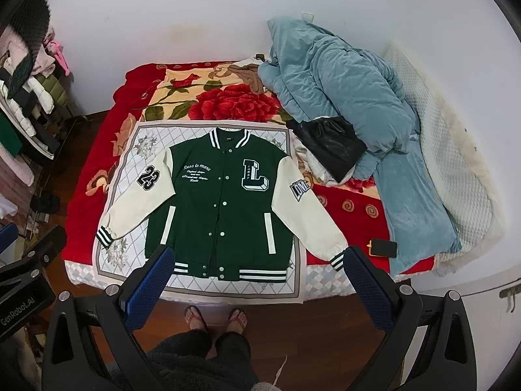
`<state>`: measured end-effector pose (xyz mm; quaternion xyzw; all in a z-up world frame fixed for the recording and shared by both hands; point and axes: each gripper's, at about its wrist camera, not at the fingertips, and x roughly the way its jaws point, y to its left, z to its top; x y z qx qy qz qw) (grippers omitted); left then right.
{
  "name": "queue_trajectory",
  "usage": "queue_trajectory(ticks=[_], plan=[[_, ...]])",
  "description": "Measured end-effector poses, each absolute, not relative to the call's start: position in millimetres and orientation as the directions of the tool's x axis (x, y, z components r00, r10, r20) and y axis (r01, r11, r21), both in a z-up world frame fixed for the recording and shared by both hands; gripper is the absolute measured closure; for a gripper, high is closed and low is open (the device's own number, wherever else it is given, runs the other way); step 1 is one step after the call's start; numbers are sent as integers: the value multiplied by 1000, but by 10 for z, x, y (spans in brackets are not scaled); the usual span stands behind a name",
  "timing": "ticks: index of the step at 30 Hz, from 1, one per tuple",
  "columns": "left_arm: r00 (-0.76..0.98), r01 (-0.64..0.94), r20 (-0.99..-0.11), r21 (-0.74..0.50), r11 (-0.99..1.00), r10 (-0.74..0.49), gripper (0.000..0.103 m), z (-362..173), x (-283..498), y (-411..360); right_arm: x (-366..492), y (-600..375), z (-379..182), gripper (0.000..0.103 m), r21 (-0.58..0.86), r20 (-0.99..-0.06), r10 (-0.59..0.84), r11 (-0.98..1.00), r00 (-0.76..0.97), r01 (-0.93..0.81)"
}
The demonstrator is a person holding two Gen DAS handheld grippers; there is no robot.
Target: Fold large clothes
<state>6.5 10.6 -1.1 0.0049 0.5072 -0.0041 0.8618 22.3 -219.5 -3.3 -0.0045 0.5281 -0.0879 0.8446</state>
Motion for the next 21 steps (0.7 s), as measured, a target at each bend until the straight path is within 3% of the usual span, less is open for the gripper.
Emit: queue_trajectory(ticks=[21], plan=[[486,10,-874,3,1000,-2,0,0,43,78,221,-2170,5,0,-102,-890,-155,984,429,144]])
